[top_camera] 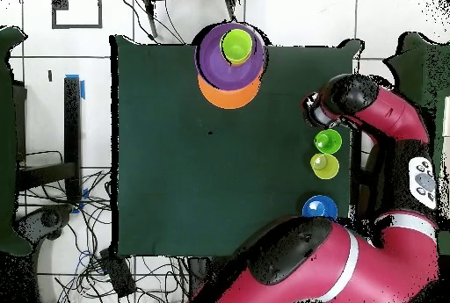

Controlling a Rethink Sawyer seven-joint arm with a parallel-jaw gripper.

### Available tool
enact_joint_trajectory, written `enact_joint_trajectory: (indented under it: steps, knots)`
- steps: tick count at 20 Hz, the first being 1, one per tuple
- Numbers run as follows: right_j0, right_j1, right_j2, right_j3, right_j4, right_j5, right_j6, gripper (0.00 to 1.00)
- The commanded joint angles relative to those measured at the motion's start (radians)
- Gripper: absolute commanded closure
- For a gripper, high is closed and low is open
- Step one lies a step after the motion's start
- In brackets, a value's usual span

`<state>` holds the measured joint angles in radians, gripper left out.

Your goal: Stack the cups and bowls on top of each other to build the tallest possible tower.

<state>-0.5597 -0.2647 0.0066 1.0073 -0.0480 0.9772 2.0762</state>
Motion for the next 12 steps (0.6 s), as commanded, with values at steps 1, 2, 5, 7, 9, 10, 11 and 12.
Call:
enact_joint_trajectory:
  steps: [1, 2, 5, 7, 9, 10, 11, 12]
  knots:
    - [-0.002, -0.005, 0.051, 0.083, -0.084, -0.032, -0.142, 1.0]
    - [-0.005, -0.012, 0.055, 0.09, -0.078, -0.036, -0.14, 1.0]
    - [-0.008, -0.025, 0.062, 0.102, -0.072, -0.042, -0.144, 1.0]
    - [-0.012, -0.027, 0.069, 0.103, -0.071, -0.044, -0.157, 1.0]
    - [-0.019, -0.032, 0.081, 0.109, -0.073, -0.055, -0.177, 0.0]
    - [-0.021, -0.034, 0.085, 0.113, -0.074, -0.063, -0.187, 0.0]
    - [-0.024, -0.037, 0.089, 0.116, -0.076, -0.07, -0.196, 0.0]
    - [-0.024, -0.04, 0.087, 0.117, -0.08, -0.071, -0.199, 0.0]
